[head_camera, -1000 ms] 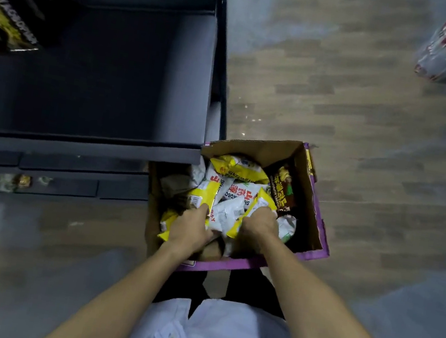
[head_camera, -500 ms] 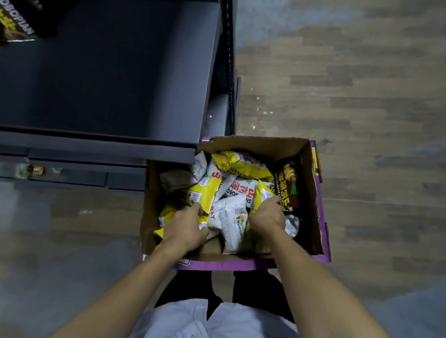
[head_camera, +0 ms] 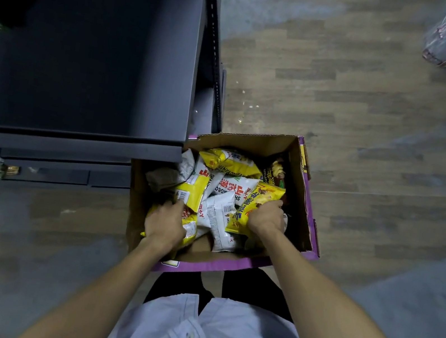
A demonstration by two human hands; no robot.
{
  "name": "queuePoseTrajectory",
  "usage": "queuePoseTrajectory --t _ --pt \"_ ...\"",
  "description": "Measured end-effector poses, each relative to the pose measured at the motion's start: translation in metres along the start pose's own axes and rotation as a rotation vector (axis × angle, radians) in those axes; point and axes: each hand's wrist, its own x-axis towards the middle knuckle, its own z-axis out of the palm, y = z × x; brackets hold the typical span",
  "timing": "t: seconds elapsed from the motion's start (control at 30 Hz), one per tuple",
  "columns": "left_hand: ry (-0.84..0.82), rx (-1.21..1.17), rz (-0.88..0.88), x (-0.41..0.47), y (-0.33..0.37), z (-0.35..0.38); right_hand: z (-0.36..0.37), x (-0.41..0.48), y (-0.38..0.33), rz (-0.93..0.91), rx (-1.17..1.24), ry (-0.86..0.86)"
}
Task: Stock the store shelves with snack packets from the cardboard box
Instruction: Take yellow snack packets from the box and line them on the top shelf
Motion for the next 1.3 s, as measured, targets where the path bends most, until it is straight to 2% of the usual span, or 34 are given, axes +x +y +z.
queuePoseTrajectory --t 0.13,0.27,0.37,0.5,0.7,0.97,1.17,1.3 --pt "-0.036 -0.043 -0.018 0.003 -0.010 0.003 0.016 -0.013 -0.013 -0.050 0.012 0.081" --pt "-0.068 -0.033 -0.044 0.005 -0.011 0.003 0.028 -0.010 -0.025 -0.063 -0.004 -0.044" --pt "-0.091 -0.022 -0.043 0.004 -0.007 0.002 0.035 -0.003 -0.026 -0.076 -0.141 -0.101" --pt "-0.076 0.018 -0.020 0.000 -0.002 -0.007 0.037 -0.002 -0.014 -0.204 -0.319 -0.035" --pt "-0.007 0.044 0.094 -0.001 0.002 -0.031 0.009 0.000 0.000 -0.320 -0.239 0.001" --pt "0.257 -0.097 0.286 0.013 0.017 -0.051 0.004 -0.003 0.007 -0.342 -0.203 -0.022" --pt "0.359 0.004 0.378 0.027 0.035 -0.029 0.002 -0.003 0.014 -0.355 -0.177 -0.047" --pt "0.327 0.118 0.396 0.030 0.043 -0.024 -0.007 -0.002 0.016 -0.399 -0.197 -0.058"
